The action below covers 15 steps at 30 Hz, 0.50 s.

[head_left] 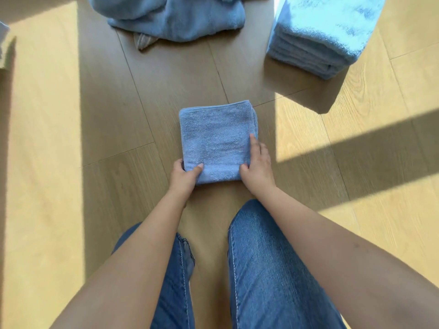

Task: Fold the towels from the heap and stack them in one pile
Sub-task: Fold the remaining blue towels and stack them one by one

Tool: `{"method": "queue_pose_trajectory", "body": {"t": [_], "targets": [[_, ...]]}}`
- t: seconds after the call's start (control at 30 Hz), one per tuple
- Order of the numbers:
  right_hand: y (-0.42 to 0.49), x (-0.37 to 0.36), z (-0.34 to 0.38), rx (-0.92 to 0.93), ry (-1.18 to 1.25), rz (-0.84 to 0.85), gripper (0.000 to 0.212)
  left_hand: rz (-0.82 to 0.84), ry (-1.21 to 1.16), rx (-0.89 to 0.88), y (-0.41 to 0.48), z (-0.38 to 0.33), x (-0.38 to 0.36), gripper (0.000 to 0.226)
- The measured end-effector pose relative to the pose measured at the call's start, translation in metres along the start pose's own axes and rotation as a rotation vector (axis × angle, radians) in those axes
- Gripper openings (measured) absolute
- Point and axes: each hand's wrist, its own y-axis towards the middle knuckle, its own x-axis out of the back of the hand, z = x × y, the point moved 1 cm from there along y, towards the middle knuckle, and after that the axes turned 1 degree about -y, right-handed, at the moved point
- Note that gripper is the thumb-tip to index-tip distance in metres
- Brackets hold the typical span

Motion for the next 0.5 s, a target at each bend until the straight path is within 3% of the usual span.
{"method": "queue_pose_trajectory", "body": {"t": [0.07, 0.17, 0.37, 0.5], "targets": [[-0.004, 0.003, 0.003, -0.089, 0.209, -0.041, 0.078, 0.053, -0.078, 0.082, -0.001, 0.003, 0.008, 0.034], [-0.010, 0.011, 0.006, -0.193, 0.386, -0.075, 0.077, 0.105, -0.140, 0.123, -0.011, 0.002, 0.018, 0.028], [-0.029, 0.017, 0.012, -0.300, 0.700, 0.116, 0.061, 0.121, -0.380, 0.092, -0.036, -0.012, 0.028, 0.009], [-0.034, 0.019, 0.010, -0.541, 0.932, 0.208, 0.059, 0.123, -0.454, 0.124, -0.047, -0.023, 0.031, 0.005]]}}
